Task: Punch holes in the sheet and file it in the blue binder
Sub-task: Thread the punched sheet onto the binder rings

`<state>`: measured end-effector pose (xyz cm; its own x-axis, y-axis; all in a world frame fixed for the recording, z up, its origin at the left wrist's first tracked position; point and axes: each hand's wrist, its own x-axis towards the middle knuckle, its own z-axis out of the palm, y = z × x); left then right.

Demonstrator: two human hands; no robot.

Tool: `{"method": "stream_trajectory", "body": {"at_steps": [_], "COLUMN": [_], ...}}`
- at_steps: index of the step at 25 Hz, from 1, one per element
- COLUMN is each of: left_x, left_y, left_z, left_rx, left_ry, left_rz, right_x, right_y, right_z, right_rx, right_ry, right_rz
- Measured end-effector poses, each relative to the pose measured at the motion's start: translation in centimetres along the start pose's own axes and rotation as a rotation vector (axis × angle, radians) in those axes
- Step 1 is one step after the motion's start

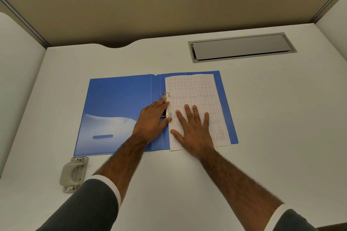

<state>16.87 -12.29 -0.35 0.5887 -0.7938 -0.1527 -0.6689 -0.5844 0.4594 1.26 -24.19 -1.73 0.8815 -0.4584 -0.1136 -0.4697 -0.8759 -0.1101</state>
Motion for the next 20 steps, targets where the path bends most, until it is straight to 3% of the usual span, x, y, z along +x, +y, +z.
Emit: {"method": "stream_trajectory", "body": {"at_steps": [6,11,20], "left_x": [-0.1,0.0,-0.2], "left_y": [0.0,0.1,0.4], "left_z": [-0.2,-0.1,0.0], "left_rx": [0.077,0.092,0.120], "left_ry": [-0.043,-0.029,-0.027], "left_rz": [0.025,0.026,0.018], "right_x": [0.3,-1.3,-1.9], "right_y": [0.1,3.4,2.8], "right_z": [-0.2,-0.1,0.0], "right_rx": [0.076,0.044,-0.008], "right_ry": [0.011,-0.016,-0.009], "right_rz": [-0.015,-0.342,-0.299]}}
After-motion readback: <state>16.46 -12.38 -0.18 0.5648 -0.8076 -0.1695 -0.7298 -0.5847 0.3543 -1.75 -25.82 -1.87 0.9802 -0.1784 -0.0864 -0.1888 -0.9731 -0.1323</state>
